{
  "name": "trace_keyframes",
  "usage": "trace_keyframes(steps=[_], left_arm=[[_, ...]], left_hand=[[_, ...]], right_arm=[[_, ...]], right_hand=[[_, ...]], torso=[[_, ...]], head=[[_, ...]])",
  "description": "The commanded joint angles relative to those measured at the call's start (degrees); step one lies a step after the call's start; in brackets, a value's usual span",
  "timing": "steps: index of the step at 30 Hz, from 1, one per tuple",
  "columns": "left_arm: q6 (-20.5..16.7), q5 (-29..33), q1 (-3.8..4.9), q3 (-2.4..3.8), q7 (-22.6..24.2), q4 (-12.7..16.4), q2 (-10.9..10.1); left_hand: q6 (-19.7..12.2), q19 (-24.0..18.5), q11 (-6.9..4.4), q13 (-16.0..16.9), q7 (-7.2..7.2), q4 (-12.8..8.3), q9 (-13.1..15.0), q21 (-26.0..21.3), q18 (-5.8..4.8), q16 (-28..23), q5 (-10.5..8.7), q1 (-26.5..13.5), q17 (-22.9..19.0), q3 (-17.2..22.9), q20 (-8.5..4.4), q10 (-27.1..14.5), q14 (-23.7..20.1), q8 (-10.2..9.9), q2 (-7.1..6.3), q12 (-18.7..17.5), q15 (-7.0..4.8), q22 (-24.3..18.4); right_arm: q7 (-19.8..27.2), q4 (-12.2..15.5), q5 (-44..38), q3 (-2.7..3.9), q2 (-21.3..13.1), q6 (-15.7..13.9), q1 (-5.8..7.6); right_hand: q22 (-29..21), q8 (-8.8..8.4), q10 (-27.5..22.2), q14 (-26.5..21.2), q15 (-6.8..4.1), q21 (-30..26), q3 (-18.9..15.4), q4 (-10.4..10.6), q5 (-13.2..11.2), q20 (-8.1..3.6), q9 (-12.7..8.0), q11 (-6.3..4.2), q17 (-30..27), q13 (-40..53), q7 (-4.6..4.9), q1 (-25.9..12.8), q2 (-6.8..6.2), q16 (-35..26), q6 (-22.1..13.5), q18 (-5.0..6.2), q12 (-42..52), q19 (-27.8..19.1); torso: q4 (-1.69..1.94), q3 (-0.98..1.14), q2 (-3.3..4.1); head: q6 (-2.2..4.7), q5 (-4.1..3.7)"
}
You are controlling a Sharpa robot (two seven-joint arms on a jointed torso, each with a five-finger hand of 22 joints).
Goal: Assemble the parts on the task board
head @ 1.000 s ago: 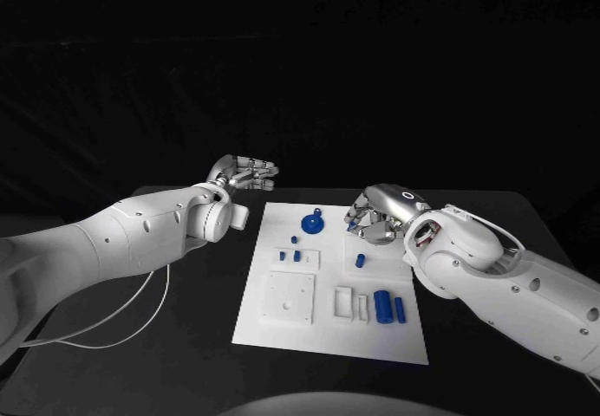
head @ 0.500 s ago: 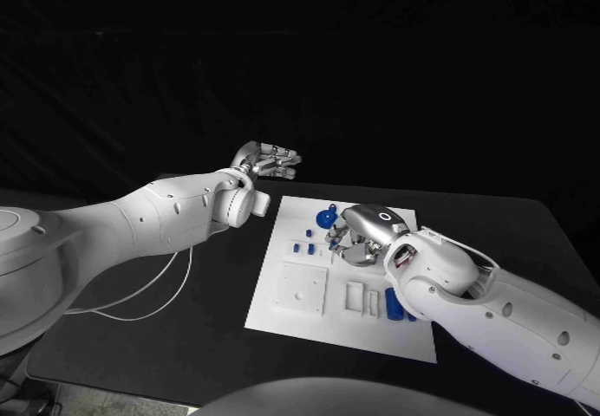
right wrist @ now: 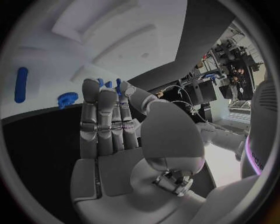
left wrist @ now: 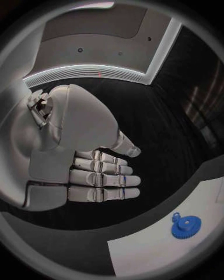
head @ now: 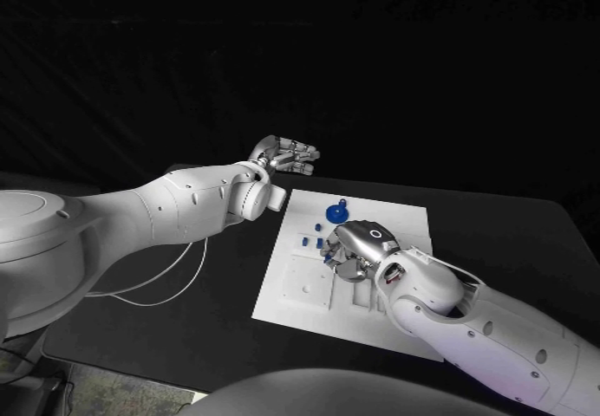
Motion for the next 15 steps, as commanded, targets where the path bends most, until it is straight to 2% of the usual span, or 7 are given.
trace_keyframes(steps=[1,7,10,15], left_arm=[[1.3,0.3,-0.10,0.07,0.1,0.3,0.3],[1.4,0.3,-0.10,0.07,0.1,0.5,0.4],[1.6,0.4,-0.10,0.08,0.1,0.6,0.5],[1.7,0.4,-0.11,0.08,0.1,0.6,0.4]], left_hand=[[-0.5,0.0,-0.14,-0.1,0.09,-0.1,0.1,0.3,-0.55,-0.2,0.07,-0.3,0.1,-0.1,0.18,-0.3,-0.1,0.2,0.30,-0.1,-0.01,-0.1],[-0.5,0.0,-0.14,-0.1,0.09,-0.1,0.1,0.3,-0.55,-0.2,0.07,-0.3,0.1,-0.1,0.18,-0.3,-0.1,0.2,0.30,-0.1,-0.01,-0.1],[-0.6,0.0,-0.12,-0.1,0.11,-0.1,0.1,0.3,-0.53,-0.2,0.06,-0.5,0.1,-0.2,0.22,-0.3,-0.2,0.2,0.43,-0.1,0.01,-0.2],[-0.6,0.0,-0.10,-0.1,0.12,-0.1,0.1,0.3,-0.53,-0.2,0.07,-0.6,0.1,-0.3,0.25,-0.4,-0.2,0.3,0.51,-0.1,0.03,-0.4]], right_arm=[[-1.2,-0.5,-1.7,-0.07,0.3,-0.8,-0.35],[-1.4,-1.1,-1.9,-0.38,0.8,-0.6,-1.12],[-1.4,-1.2,-2.0,-0.47,0.8,-0.6,-1.52],[-1.6,-1.6,-2.2,-0.52,0.8,-0.8,-1.89]], right_hand=[[0.0,0.23,0.4,0.3,-0.21,0.1,0.1,-0.1,0.3,-0.46,0.0,-0.12,0.1,0.1,0.09,0.4,0.27,-0.4,0.3,0.79,0.4,1.7],[0.6,0.23,0.4,0.3,-0.21,0.1,0.4,-0.3,0.3,-0.44,-0.1,-0.10,0.1,0.0,0.09,0.3,0.24,-0.5,0.3,0.84,0.4,1.7],[0.6,0.23,0.4,0.3,-0.21,0.1,0.4,-0.3,0.3,-0.44,-0.1,-0.10,0.1,0.0,0.09,0.3,0.24,-0.5,0.3,0.84,0.4,1.7],[0.7,0.24,0.4,0.4,-0.21,0.0,0.5,-0.4,0.3,-0.45,-0.1,-0.09,0.1,0.0,0.10,0.2,0.18,-0.6,0.3,0.87,0.4,1.7]], torso=[[0.01,-0.04,0.00],[0.07,0.05,0.02],[-0.03,0.04,0.03],[0.05,0.06,0.03]], head=[[-0.42,0.49],[-0.55,0.94],[-0.66,1.10],[-0.95,1.51]])
